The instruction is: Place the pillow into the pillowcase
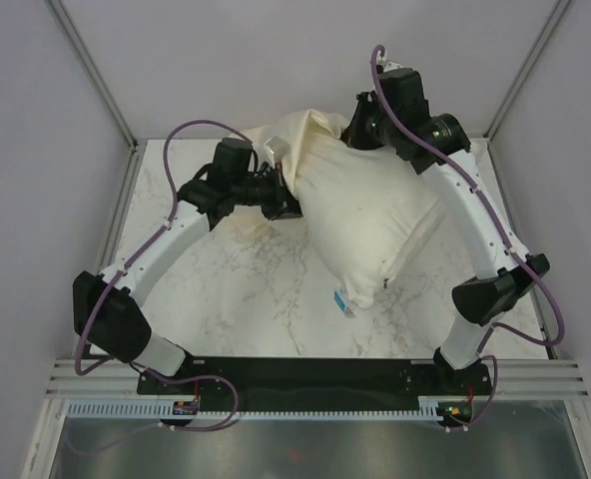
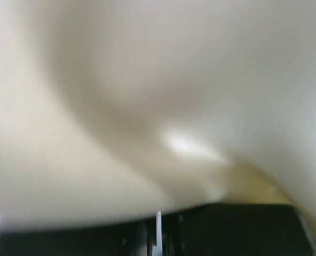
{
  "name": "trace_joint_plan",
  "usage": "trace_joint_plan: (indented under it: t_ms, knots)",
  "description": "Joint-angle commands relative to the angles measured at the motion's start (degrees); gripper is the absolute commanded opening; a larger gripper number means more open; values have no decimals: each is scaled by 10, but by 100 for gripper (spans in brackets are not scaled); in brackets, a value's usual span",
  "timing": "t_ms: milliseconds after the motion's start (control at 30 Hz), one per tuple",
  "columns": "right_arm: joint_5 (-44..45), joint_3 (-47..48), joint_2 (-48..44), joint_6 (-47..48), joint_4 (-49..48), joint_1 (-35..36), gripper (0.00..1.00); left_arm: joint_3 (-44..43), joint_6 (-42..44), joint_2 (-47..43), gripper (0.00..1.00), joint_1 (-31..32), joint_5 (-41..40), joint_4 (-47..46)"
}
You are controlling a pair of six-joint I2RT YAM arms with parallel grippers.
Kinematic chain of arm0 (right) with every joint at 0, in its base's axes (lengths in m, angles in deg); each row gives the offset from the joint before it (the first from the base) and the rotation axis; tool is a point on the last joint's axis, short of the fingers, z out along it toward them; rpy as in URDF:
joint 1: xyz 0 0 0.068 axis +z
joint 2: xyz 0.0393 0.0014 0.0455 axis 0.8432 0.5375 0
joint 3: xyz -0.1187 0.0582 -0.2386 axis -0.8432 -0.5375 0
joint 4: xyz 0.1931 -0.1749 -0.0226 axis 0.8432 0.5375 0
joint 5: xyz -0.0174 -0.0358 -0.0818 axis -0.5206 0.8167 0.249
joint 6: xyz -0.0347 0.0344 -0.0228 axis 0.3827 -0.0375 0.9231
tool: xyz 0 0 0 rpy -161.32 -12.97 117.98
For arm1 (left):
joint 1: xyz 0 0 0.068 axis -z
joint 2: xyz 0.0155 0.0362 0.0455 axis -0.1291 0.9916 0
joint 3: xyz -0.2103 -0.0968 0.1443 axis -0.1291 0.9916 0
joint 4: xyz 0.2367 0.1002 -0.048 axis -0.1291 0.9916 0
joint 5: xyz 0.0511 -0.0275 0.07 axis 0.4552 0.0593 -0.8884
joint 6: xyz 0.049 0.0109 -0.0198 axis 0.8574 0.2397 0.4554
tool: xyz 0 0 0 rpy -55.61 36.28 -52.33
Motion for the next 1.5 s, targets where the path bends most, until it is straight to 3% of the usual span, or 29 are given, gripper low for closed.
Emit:
trace_joint_plan:
  t_ms: [0, 167, 267, 300, 333, 400, 533, 767, 900, 967, 1067, 1167, 1267, 1400, 1467]
  knots:
    - [-123, 143, 29, -24, 128, 7, 0, -73, -40, -48, 2, -76, 94, -103]
    - [-234, 214, 46, -84, 119, -139, 0, -131, -112, -79, 2, -172, 168, -108]
    - [-261, 198, 47, -104, 102, -196, 0, -130, -213, -95, 2, -236, 216, -183]
    - [-261, 186, 44, -105, 98, -204, 0, -118, -253, -101, 2, -268, 231, -270]
    - [-258, 171, 39, -107, 85, -210, 0, -93, -326, -106, 2, -284, 235, -303]
    - [-252, 114, 19, -106, 73, -220, 0, -83, -375, -110, 2, -322, 238, -344]
    - [-270, 32, -14, -99, 40, -220, 0, -106, -424, -97, 2, -338, 227, -353]
    - [-357, 130, -25, -146, 41, -261, 0, -137, -483, -91, 2, -361, 220, -370]
    - [-459, 86, -57, -237, -27, -320, 0, -19, -543, -124, 2, -406, 208, -422]
    - [-480, 1, -115, -320, -137, -344, 0, 18, -540, -140, 2, -414, 203, -417]
    - [-493, -26, -143, -410, -224, -375, 0, 94, -541, -148, 2, -414, 184, -405]
    - [-472, 25, -121, -466, -232, -380, 0, 167, -576, -150, 2, -414, 160, -417]
    - [-412, -5, -135, -482, -240, -379, 0, 202, -613, -163, 2, -415, 130, -424]
    - [-348, -124, -170, -437, -240, -376, 0, 145, -642, -172, 2, -414, 104, -410]
    - [-349, -176, -176, -396, -240, -367, 0, 106, -619, -167, 2, -415, 94, -354]
